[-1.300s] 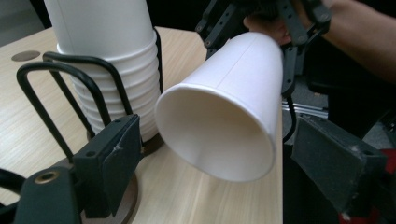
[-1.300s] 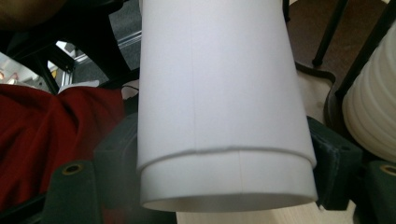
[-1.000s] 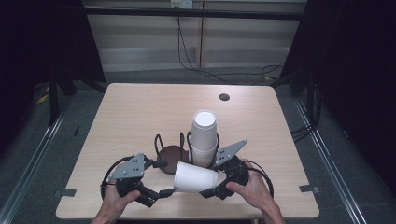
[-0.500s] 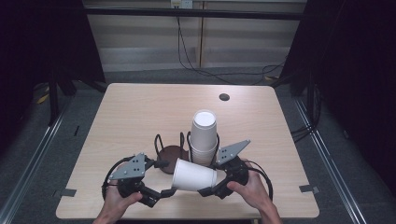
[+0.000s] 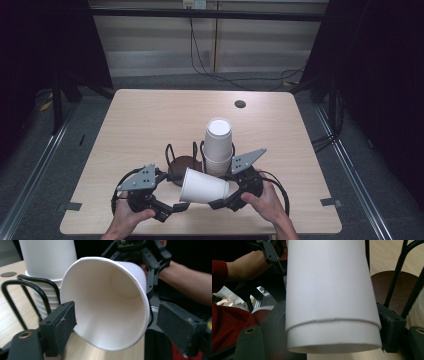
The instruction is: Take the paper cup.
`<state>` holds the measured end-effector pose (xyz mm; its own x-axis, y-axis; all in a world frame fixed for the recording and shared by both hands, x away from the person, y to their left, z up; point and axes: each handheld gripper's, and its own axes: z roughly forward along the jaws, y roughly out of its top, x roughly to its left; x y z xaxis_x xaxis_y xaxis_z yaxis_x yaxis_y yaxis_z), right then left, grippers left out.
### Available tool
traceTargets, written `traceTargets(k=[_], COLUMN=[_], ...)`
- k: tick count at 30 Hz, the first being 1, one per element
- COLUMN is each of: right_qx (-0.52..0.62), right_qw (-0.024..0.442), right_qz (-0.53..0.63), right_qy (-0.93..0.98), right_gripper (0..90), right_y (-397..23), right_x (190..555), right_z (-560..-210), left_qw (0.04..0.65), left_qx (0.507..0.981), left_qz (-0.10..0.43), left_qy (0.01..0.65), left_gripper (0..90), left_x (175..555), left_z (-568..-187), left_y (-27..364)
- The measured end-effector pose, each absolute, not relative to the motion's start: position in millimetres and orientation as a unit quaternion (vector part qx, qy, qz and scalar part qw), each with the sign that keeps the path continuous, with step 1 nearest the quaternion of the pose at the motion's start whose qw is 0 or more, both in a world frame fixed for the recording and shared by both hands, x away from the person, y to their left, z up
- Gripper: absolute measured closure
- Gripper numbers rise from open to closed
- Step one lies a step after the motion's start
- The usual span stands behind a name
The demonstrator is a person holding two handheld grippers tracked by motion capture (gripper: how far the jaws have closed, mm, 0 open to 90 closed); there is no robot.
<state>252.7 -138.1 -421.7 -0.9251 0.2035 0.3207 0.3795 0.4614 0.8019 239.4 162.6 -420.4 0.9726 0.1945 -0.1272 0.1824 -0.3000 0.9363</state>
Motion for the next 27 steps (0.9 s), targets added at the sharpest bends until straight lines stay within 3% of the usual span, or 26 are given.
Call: traceTargets(k=[4,11,20,27], right_qx=[-0.165,-0.161,-0.149,-0.142], right_qw=[0.092,0.092,0.092,0.092], right_qz=[-0.494,-0.492,-0.487,-0.489], right_qy=[-0.849,-0.851,-0.856,-0.856], right_gripper=[24.4,24.4,24.4,24.4], right_y=[-137,-135,-130,-127], right_x=[252,251,249,249], right_z=[-421,-420,-419,-418], left_qw=[0.586,0.582,0.577,0.578], left_qx=[0.799,0.801,0.806,0.806], left_qz=[0.006,0.017,0.01,0.002], left_qy=[0.133,0.14,0.131,0.126], left_gripper=[15.5,4.8,0.3,1.7], left_x=[243,244,243,242], left_z=[-423,-425,-426,-427], left_y=[163,158,150,147])
